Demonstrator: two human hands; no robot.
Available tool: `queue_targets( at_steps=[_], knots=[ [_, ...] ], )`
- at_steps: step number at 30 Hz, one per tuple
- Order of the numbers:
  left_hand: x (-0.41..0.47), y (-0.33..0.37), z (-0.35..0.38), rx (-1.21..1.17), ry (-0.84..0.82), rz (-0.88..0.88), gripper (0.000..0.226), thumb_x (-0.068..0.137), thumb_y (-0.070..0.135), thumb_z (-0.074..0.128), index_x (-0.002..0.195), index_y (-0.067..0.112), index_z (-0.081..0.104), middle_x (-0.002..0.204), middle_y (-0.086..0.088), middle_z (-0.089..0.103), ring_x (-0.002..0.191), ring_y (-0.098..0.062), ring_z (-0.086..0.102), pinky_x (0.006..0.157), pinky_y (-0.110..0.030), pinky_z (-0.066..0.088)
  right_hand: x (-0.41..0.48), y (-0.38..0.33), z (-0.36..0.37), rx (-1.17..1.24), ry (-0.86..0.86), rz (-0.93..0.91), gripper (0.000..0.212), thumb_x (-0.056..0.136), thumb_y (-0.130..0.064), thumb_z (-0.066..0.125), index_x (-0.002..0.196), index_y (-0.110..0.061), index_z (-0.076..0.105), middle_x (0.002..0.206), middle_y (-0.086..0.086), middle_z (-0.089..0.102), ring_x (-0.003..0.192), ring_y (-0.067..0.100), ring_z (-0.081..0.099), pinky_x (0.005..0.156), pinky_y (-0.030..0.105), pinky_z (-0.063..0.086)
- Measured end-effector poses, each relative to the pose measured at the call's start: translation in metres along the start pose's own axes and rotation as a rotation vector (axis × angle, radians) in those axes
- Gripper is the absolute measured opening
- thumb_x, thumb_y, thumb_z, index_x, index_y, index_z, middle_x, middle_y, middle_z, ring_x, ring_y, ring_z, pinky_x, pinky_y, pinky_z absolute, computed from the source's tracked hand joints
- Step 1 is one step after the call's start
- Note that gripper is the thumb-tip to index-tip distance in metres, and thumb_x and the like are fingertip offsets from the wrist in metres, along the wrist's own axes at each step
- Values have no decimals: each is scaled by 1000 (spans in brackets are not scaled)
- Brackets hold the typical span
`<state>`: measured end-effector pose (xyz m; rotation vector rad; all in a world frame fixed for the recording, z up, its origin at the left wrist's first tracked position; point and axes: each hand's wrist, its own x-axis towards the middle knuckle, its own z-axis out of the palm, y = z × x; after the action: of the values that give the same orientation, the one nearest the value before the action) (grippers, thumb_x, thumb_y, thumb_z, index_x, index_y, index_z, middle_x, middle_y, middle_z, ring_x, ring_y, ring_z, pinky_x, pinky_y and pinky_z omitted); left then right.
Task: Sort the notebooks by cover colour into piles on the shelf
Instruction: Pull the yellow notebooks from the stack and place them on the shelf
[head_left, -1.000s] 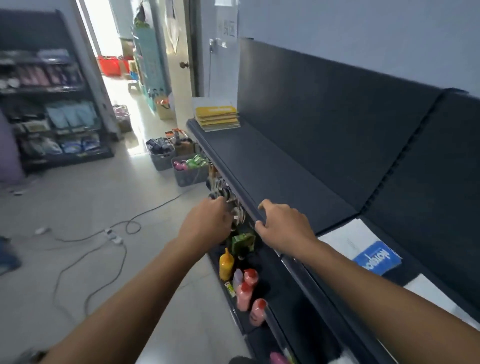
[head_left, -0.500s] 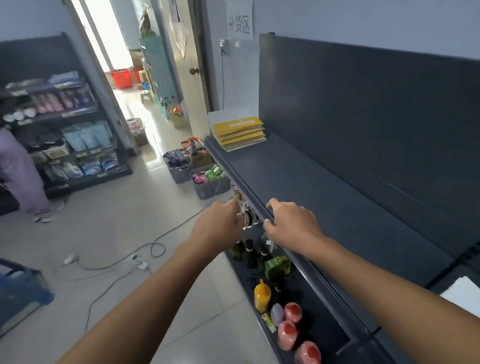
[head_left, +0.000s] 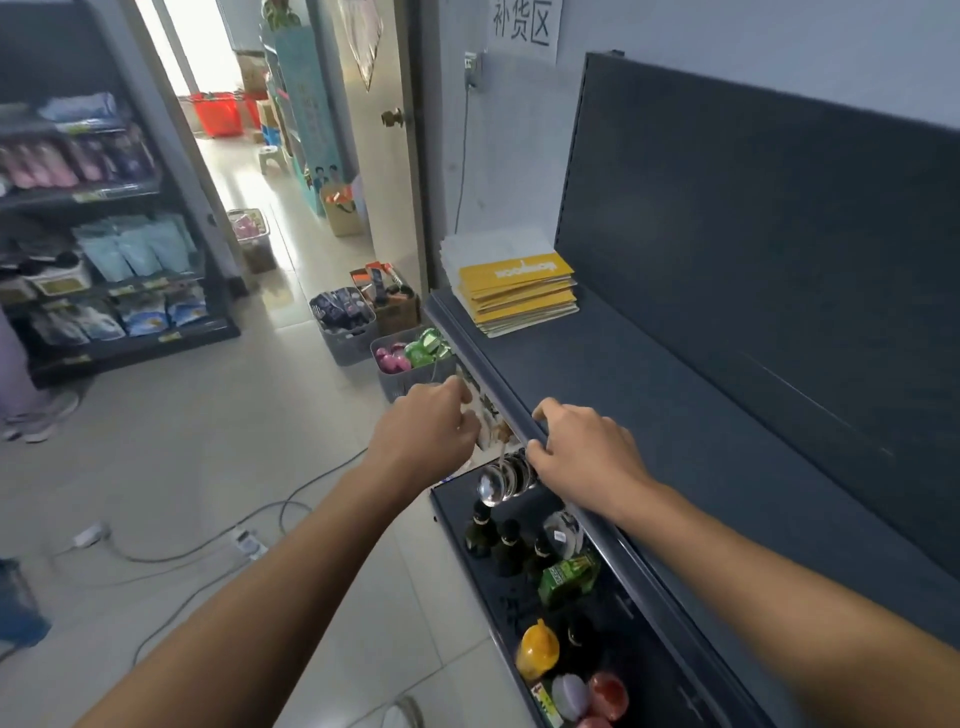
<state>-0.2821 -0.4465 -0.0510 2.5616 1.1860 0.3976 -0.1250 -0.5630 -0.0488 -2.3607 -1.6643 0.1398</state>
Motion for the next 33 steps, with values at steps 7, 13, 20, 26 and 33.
queue_targets(
  at_steps=[7, 13, 20, 26, 33],
  knots=[
    [75, -95, -26, -18, -39, 17, 24, 95, 35, 46, 109, 22, 60, 102, 0, 68, 88, -24, 63, 76, -41, 57, 101, -53, 15, -20, 8, 78, 27, 95, -40, 54, 117, -23, 56, 95, -7, 66, 88, 24, 64, 71, 38, 50],
    [131, -141, -43, 9, -18, 74, 20, 97, 31, 45, 101, 21, 62, 92, 0, 65, 74, -19, 58, 58, -30, 41, 164, -82, 20, 3, 30, 141, 31, 94, -43, 54, 120, -27, 57, 99, -7, 67, 91, 23, 64, 76, 40, 52],
    [202, -155, -55, -15, -11, 176, 23, 97, 31, 45, 106, 18, 62, 98, 2, 65, 82, -19, 60, 65, -33, 49, 233, -79, 15, 24, 63, 229, 32, 95, -40, 53, 124, -26, 55, 98, -7, 65, 90, 20, 61, 75, 38, 51],
    [277, -158, -48, -38, -32, 280, 23, 97, 30, 48, 108, 19, 64, 100, 4, 64, 81, -12, 60, 62, -24, 42, 291, -66, 19, 62, 73, 292, 34, 96, -39, 52, 126, -25, 56, 99, -7, 66, 94, 20, 62, 79, 39, 54],
    [365, -129, -40, -26, -93, 431, 30, 97, 32, 45, 115, 20, 65, 108, 3, 65, 91, -18, 63, 77, -36, 54, 344, -33, 18, 123, 103, 466, 34, 95, -41, 50, 126, -28, 56, 102, -8, 66, 95, 19, 62, 74, 35, 52]
  ],
)
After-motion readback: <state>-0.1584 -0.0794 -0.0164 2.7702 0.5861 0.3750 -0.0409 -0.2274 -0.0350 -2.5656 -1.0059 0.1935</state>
